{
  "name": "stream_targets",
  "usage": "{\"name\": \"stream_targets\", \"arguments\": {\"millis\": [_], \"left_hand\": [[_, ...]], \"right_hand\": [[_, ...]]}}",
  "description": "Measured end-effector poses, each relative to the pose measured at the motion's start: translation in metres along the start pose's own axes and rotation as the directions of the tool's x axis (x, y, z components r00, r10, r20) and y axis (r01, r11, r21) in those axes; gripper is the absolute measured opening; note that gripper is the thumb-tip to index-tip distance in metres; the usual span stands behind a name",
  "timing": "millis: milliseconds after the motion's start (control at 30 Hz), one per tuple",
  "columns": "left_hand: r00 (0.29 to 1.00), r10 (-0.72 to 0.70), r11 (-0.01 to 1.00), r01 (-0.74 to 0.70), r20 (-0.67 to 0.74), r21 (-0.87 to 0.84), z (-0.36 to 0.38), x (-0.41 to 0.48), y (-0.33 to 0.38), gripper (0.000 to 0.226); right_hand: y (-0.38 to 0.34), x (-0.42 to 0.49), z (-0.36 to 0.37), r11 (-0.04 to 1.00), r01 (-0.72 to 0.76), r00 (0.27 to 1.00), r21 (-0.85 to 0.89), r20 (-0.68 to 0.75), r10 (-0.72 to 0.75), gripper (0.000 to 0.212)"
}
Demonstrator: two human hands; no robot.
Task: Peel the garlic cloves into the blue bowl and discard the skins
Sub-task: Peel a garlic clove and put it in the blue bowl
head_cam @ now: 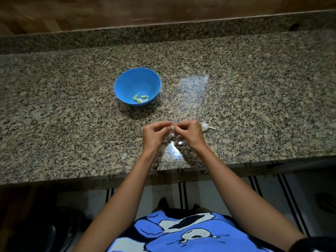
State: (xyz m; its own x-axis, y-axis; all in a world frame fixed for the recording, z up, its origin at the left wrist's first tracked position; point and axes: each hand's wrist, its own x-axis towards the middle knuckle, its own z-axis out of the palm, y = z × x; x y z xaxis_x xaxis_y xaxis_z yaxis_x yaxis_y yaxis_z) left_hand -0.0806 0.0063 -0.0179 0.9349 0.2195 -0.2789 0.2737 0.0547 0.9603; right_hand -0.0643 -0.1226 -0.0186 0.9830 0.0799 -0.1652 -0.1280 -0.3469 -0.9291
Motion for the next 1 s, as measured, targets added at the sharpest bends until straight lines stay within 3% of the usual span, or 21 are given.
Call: {"name": "stream_targets", "arguments": {"millis": [133,467,700,800,900,1000], "left_hand": [[0.99,-0.139,0.967,0.129,-0.031,-0.218,0.001,0.001,-0.002,0.023],[0.997,-0.075,0.987,0.073,-0.005,-0.145,0.0,0.002,-0.001,0.019],[0.971,-0.226,0.892,0.239,0.081,-0.384,0.002,-0.003,-0.001,0.02],[0.963,-0.258,0.883,0.269,0.082,-0.384,0.001,-0.003,0.001,0.021],[0.938,-0.312,0.809,0.344,0.148,-0.477,-0.005,-0.004,0.002,0.031],[0.945,-0.307,0.789,0.318,0.111,-0.525,-0.019,-0.002,0.001,0.03]], "right_hand": [[0.001,-0.001,0.007,0.988,0.1,0.993,-0.115,-0.055,-0.107,0.017],[0.0,0.002,0.005,0.982,0.086,0.993,-0.166,-0.06,-0.097,0.013],[-0.001,-0.003,0.009,0.968,0.117,0.983,-0.222,-0.111,-0.145,0.013],[0.0,-0.003,0.008,0.979,0.104,0.99,-0.173,-0.073,-0.118,0.013],[-0.002,-0.002,0.005,1.0,-0.023,0.999,0.017,-0.049,0.024,0.007],[-0.001,-0.002,0.003,0.994,-0.089,0.993,0.058,-0.075,0.093,0.019]]}}
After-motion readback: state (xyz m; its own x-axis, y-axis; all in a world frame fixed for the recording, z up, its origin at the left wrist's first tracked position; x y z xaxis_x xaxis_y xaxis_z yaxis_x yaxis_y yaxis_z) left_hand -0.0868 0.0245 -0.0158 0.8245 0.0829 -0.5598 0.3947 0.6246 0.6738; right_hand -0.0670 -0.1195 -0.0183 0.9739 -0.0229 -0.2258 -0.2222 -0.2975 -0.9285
